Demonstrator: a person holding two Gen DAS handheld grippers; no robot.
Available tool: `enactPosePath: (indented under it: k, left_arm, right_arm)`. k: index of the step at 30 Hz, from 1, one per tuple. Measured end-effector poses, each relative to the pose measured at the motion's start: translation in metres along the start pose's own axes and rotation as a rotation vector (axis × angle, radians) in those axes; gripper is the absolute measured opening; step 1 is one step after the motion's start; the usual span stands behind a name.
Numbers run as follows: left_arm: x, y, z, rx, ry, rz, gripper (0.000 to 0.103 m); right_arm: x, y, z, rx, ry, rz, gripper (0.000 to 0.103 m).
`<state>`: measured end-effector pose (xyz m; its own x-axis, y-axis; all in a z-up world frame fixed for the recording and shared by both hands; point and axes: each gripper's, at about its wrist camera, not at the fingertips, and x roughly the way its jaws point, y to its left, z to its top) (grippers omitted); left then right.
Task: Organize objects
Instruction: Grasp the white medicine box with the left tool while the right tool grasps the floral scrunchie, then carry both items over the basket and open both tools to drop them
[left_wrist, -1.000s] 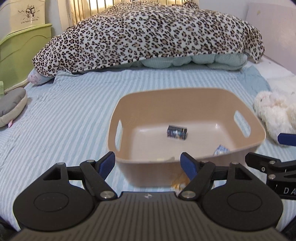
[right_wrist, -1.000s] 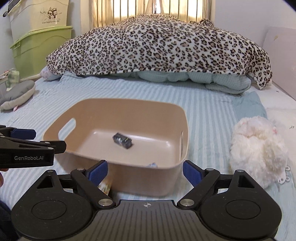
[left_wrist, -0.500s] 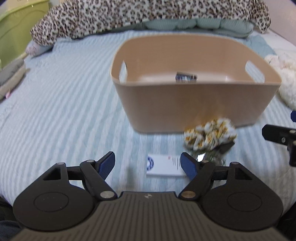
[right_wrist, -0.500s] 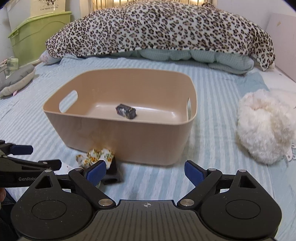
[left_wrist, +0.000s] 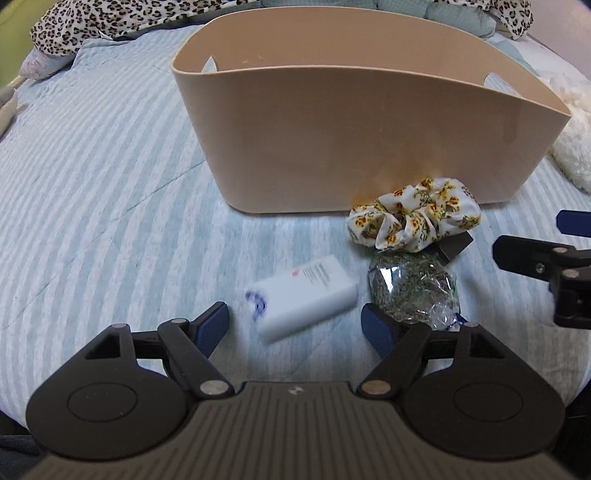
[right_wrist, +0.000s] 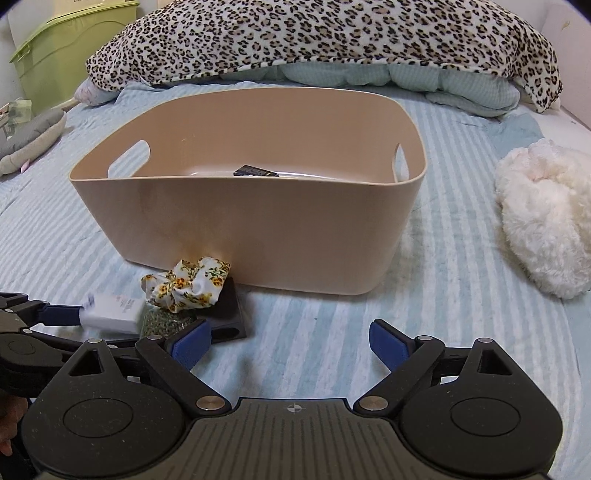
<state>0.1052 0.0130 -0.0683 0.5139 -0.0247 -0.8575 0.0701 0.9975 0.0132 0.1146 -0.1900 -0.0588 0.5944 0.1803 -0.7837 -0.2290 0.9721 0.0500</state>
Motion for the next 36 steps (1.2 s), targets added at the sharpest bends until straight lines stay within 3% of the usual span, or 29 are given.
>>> enactPosePath:
  k: [13,17,19,22,25,29,32,36]
  left_arm:
    - [0.006,0.015,0.000,-0.083,-0.019,0.011,0.079]
    - [0.002,0.020,-0.002,-0.103,-0.028,0.000,0.068]
    - [0.002,0.020,-0.003,-0.094,-0.031,0.001,0.067]
    - [0.001,0.021,-0.004,-0.094,-0.033,-0.005,0.067]
    - [-0.001,0.022,-0.004,-0.091,-0.033,-0.013,0.066]
    - [-0.004,0.020,-0.002,-0.085,-0.035,-0.026,0.066]
    - [-0.006,0.018,0.002,-0.082,-0.039,-0.029,0.066]
    - [-0.014,0.017,0.003,-0.073,-0.061,-0.028,0.066]
  right_arm:
    - [0.015,0.013,0.009,0.025,-0.023,0.052,0.094]
    - [0.020,0.018,0.014,0.024,-0.033,0.068,0.091]
    - [0.023,0.022,0.016,0.012,-0.038,0.072,0.087]
    - [0.028,0.028,0.018,0.003,-0.036,0.086,0.076]
    - [0.031,0.032,0.019,-0.001,-0.038,0.108,0.057]
    - [0.030,0.038,0.017,-0.018,-0.039,0.135,0.020]
    - [0.025,0.039,0.015,-0.030,-0.052,0.126,0.012]
    - [0.015,0.032,0.013,-0.021,-0.065,0.116,0.011]
